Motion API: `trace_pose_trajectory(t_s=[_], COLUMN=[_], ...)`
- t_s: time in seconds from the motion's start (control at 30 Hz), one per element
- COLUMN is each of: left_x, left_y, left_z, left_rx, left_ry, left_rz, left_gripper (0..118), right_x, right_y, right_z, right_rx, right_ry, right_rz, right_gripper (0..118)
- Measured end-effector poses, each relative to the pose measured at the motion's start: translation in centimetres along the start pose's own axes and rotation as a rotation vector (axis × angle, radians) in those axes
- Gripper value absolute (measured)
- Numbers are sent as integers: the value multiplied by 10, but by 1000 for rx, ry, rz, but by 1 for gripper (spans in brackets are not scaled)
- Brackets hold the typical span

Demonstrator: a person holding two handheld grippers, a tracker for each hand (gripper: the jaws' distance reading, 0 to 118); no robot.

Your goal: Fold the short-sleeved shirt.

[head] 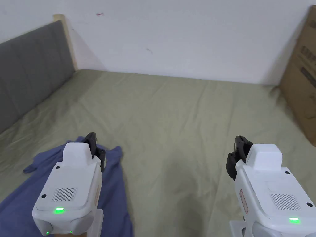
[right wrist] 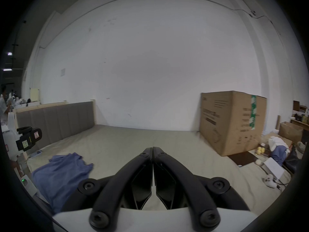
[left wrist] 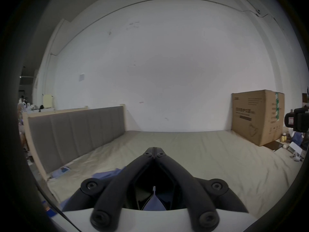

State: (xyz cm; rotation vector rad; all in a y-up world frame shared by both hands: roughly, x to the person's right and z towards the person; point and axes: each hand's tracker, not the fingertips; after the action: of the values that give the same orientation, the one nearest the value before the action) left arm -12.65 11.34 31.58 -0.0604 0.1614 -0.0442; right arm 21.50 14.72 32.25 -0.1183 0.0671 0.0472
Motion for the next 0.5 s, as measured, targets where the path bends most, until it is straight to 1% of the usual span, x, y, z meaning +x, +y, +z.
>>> trace_pose_trajectory(t_s=[0.17,0.27,0.37,0.5], left_x=[-71,-107,-135,-161], left_y=[4,5,4,2], left_z=[21,36,50,66], left_rx=[-5,-12,-20,-31], left_ry=[166,248,305,367], left_rz=[1,-16,-25,-41], left_gripper=[0,0,0,0], right_x=[-63,-99,-131,-162], right_y=[10,13,15,14], right_z=[-25,-33,-36,-37], right_rx=[27,36,40,36], right_ry=[174,260,321,389], right_rz=[0,-4,-4,-11], right_gripper=[0,0,0,0])
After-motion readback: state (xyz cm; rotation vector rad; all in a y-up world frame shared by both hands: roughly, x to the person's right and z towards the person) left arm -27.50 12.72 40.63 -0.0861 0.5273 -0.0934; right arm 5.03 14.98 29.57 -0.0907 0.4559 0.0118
